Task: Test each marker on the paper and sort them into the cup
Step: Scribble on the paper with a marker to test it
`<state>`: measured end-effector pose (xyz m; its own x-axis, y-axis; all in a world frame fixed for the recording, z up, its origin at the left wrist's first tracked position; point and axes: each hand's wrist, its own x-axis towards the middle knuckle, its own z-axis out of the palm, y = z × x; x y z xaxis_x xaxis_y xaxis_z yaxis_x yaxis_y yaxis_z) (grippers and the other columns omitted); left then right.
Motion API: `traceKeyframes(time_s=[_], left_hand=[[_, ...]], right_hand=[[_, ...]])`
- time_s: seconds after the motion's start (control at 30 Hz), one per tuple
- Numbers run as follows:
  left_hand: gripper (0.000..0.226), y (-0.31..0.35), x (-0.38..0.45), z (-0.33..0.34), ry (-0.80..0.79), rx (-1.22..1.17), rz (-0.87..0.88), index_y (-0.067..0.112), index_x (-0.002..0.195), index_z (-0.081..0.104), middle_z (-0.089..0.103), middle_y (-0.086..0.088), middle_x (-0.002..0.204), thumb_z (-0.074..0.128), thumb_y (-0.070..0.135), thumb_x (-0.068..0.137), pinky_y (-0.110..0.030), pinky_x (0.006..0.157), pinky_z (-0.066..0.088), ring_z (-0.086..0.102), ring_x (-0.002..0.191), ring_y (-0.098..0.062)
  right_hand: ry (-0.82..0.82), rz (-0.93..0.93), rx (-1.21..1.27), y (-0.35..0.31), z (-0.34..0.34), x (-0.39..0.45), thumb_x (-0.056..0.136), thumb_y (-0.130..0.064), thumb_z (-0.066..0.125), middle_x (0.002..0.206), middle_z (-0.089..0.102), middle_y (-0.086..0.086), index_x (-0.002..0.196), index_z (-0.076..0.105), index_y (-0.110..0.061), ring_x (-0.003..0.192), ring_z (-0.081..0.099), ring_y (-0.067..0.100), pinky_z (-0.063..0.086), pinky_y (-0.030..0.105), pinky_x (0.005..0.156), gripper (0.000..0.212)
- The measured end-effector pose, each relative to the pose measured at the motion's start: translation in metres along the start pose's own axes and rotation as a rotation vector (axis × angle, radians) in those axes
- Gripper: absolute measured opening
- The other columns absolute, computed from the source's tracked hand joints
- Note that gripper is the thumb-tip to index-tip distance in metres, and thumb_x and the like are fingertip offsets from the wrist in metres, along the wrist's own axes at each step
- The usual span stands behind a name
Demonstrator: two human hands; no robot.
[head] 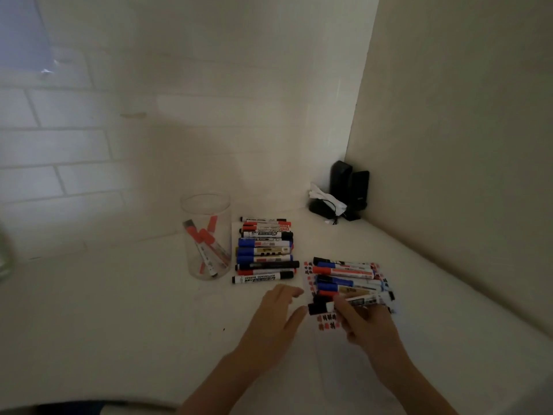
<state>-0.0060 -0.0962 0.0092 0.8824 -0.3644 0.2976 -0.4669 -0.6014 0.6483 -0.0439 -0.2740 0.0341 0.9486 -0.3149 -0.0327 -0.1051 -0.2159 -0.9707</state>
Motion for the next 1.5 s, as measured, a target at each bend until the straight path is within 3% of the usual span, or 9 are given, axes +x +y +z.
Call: traceKeyframes(time_s=[0.17,0.33,0.53,0.6,0.67,0.73,0.8,1.13,1.5], left_hand=[[0.033,0.017,-0.003,0.016,-0.178,-0.032,0.037,0.022,0.132,0.045,0.049,0.006,0.128,0.033,0.033,0.103,-0.017,0.101,0.034,0.045,0.115,-0.006],[0.022,0.014,-0.005,0.016,-0.166,-0.049,0.052,0.020,0.113,0.050,0.048,0.012,0.095,0.037,0.034,0.102,-0.005,0.072,0.034,0.045,0.079,0.001],[0.002,0.005,-0.011,0.004,-0.204,-0.116,0.109,0.040,0.101,0.045,0.049,0.011,0.065,0.045,0.040,0.099,-0.013,0.057,0.037,0.046,0.056,-0.001],[0.012,0.002,-0.010,-0.003,-0.228,-0.076,0.052,0.045,0.104,0.044,0.050,0.014,0.071,0.050,0.049,0.094,-0.013,0.060,0.037,0.046,0.061,0.002],[0.037,-0.006,-0.009,-0.012,-0.238,-0.011,-0.063,0.052,0.117,0.041,0.051,0.026,0.095,0.057,0.059,0.084,-0.012,0.074,0.040,0.050,0.084,0.007],[0.058,-0.018,-0.008,-0.018,-0.219,0.084,-0.102,0.051,0.131,0.035,0.045,0.025,0.125,0.058,0.066,0.079,-0.024,0.099,0.041,0.045,0.115,0.001],[0.064,-0.027,-0.006,-0.020,-0.208,0.182,-0.090,0.049,0.134,0.034,0.042,0.018,0.133,0.054,0.071,0.078,-0.033,0.110,0.033,0.038,0.126,-0.005],[0.073,-0.012,0.018,0.018,-0.193,0.290,-0.018,0.050,0.126,0.041,0.037,0.011,0.118,0.038,0.089,0.064,-0.036,0.107,0.026,0.034,0.116,-0.010],[0.074,-0.019,0.019,0.022,-0.181,0.406,-0.012,0.053,0.119,0.044,0.030,0.012,0.104,0.035,0.093,0.058,-0.035,0.099,0.029,0.033,0.106,-0.010]], right_hand=[[-0.061,-0.014,-0.061,0.009,0.017,-0.006,0.087,-0.035,0.064,0.060,0.067,0.004,0.078,0.069,-0.007,0.049,0.055,0.011,0.045,0.019,0.049,0.030],[-0.150,-0.067,-0.057,0.004,0.019,-0.009,0.089,-0.034,0.061,0.056,0.060,0.002,0.074,0.064,-0.009,0.048,0.052,0.010,0.045,0.021,0.051,0.029],[-0.339,-0.041,-0.056,-0.001,0.011,-0.010,0.091,-0.023,0.061,0.058,0.060,-0.005,0.089,0.063,-0.007,0.052,0.054,0.009,0.046,0.022,0.053,0.016],[-0.333,-0.006,0.021,-0.002,0.004,-0.008,0.092,-0.020,0.059,0.063,0.062,0.001,0.092,0.063,-0.008,0.056,0.055,0.013,0.046,0.024,0.054,0.013],[-0.221,0.055,0.160,-0.002,-0.009,-0.005,0.091,-0.022,0.059,0.071,0.066,0.006,0.094,0.066,-0.008,0.062,0.058,0.015,0.046,0.025,0.055,0.015],[-0.117,0.067,0.256,0.000,-0.028,0.001,0.091,-0.024,0.058,0.077,0.070,0.011,0.098,0.069,-0.007,0.064,0.059,0.015,0.044,0.024,0.053,0.022],[-0.064,0.057,0.245,0.003,-0.042,0.004,0.091,-0.026,0.057,0.081,0.072,0.012,0.098,0.069,-0.007,0.063,0.061,0.015,0.041,0.024,0.052,0.024],[0.060,-0.086,-0.259,0.023,-0.036,0.028,0.088,-0.035,0.063,0.059,0.063,-0.003,0.079,0.064,-0.018,0.045,0.056,0.001,0.046,0.012,0.046,0.019],[0.112,-0.189,-0.398,0.047,-0.034,0.028,0.083,-0.044,0.067,0.075,0.063,-0.021,0.083,0.059,-0.036,0.068,0.060,-0.010,0.042,0.003,0.055,0.011]])
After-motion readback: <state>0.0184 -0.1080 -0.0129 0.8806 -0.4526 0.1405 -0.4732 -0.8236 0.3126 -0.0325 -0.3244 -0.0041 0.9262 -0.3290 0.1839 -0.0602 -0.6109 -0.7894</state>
